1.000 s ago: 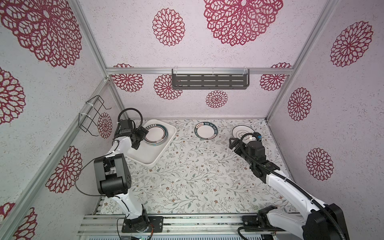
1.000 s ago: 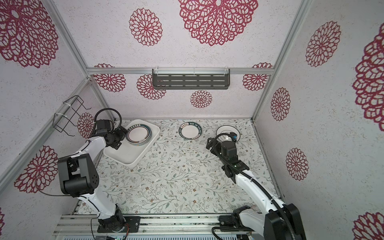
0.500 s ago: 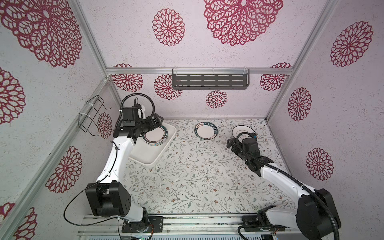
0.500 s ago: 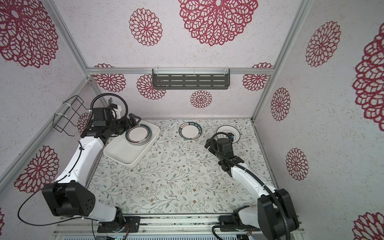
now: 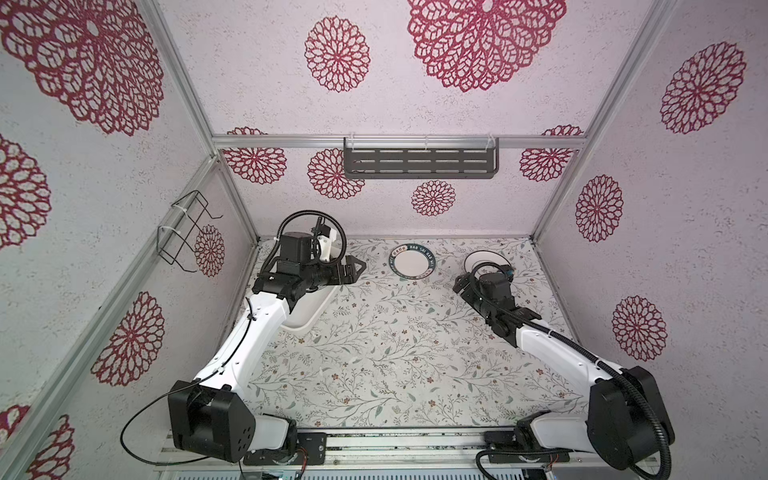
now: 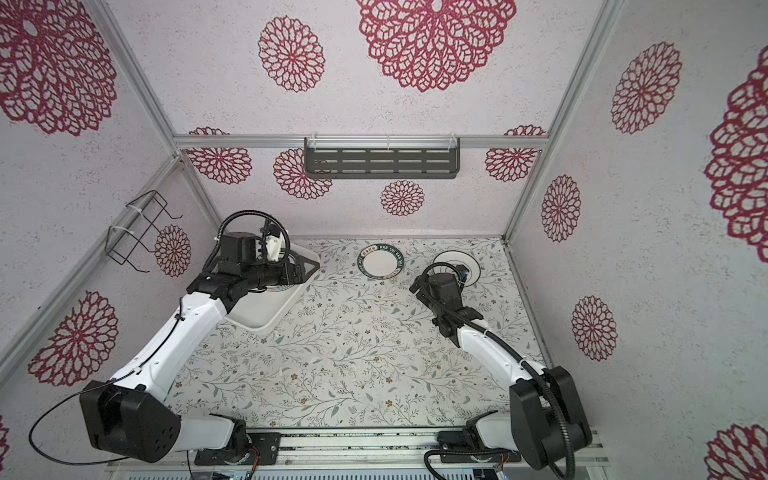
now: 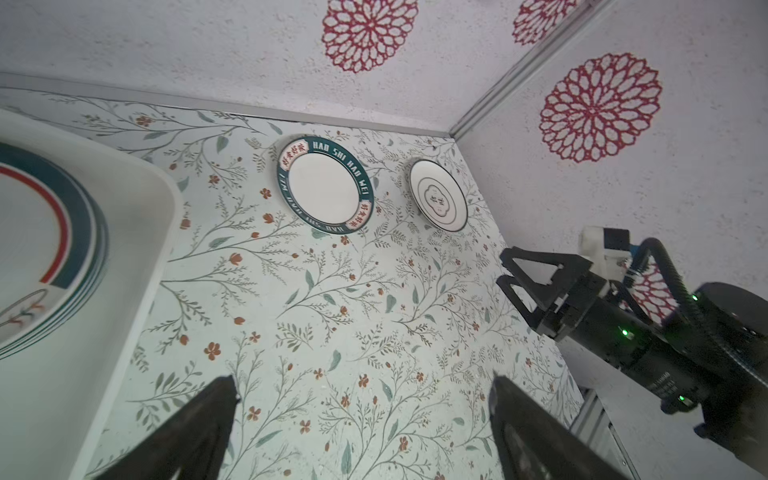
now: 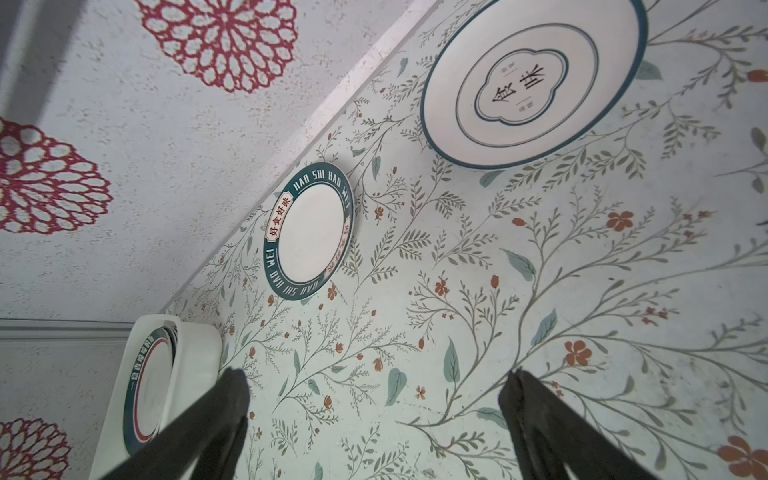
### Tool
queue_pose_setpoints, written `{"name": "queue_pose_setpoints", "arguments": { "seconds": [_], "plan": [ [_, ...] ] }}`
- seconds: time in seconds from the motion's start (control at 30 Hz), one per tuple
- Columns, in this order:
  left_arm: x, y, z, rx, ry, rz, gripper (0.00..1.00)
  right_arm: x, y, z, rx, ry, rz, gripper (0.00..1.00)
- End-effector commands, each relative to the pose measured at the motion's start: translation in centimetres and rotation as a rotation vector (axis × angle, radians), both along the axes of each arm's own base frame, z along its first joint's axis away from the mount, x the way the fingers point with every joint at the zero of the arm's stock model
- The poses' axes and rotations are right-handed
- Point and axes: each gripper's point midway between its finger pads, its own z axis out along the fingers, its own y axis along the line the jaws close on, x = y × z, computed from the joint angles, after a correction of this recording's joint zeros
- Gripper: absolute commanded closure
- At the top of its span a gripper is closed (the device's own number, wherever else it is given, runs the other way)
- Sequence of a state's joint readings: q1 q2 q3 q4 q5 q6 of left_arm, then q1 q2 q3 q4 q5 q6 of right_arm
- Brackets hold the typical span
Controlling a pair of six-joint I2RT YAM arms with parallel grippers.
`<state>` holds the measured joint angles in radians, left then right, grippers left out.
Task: Place the plates into the plastic bin on the countertop
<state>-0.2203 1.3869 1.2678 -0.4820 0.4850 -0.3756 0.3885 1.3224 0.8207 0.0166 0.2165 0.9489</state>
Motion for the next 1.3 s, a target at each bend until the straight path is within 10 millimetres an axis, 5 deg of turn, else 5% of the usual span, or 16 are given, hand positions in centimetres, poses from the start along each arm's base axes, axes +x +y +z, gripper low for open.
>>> {"name": "queue_pose_setpoints", "arguments": {
  "seconds": [0.0,0.23,0.47,0.83,1.27],
  "plan": [
    [-0.4,-2.2,0.6,-0.011,-0.038,-0.086,0.03,0.5,-0.8,0.8,0.007,-0.009,-0.054,0.01],
    [-2.8,-7.3,-1.8,0.026,0.008,-0.228,0.03,1.1,-1.9,-1.0,0.052,0.015,-0.085,0.01],
    [-5.5,-11.2,-5.7,0.228,0.049,-0.339,0.03,1.6,-5.3,-3.3,0.115,0.037,-0.170,0.01],
    [-5.9,-11.8,-6.5,0.270,0.049,-0.346,0.03,3.4,-11.2,-5.8,0.263,-0.046,-0.279,0.02],
    [-5.9,-11.8,-6.9,0.287,0.059,-0.352,0.03,8.5,-13.3,-10.3,0.374,-0.022,-0.307,0.24]
  ]
}}
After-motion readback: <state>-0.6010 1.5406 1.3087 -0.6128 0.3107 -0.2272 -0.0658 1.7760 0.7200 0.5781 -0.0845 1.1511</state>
